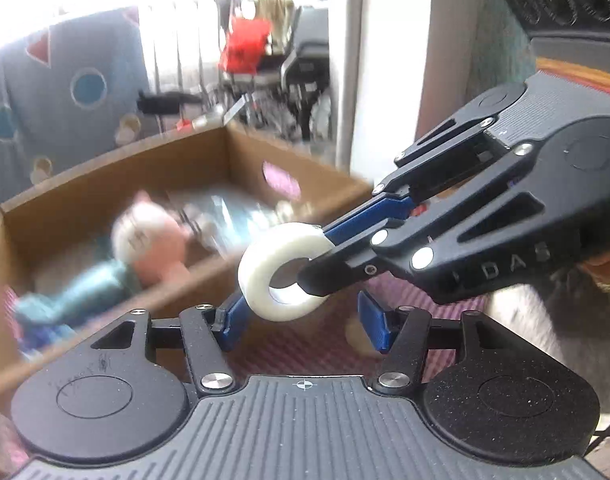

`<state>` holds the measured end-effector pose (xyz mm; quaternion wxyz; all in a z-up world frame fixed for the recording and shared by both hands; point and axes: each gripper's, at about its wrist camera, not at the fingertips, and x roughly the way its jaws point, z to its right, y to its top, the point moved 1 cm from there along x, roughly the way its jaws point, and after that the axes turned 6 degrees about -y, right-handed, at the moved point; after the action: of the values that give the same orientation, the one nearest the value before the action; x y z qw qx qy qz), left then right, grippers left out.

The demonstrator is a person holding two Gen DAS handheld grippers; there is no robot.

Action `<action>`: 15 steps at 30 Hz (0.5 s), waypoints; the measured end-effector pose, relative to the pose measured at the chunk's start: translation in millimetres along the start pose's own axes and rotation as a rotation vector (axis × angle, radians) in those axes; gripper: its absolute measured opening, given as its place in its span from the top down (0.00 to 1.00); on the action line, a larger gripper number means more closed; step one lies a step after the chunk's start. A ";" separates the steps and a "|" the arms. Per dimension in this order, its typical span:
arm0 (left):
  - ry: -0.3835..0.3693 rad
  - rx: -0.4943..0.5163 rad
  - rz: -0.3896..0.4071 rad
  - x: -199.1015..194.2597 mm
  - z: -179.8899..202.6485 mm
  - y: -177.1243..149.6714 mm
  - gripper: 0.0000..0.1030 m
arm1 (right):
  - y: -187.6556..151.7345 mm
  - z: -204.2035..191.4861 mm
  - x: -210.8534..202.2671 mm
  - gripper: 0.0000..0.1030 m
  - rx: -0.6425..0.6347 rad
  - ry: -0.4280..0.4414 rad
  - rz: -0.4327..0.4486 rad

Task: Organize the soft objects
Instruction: 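Carry the white tape roll into the box and release it with the right gripper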

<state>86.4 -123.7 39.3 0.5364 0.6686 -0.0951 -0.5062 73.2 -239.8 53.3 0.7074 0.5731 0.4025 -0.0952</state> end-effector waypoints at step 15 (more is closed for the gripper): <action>0.063 -0.279 0.073 -7.2 -83.6 28.7 0.28 | 80.3 99.4 99.1 0.83 0.291 0.136 -0.225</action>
<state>160.1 -78.7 59.5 0.6446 0.5993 -0.0312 -0.4736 232.0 -269.5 46.9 0.5733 0.6258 0.4928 -0.1920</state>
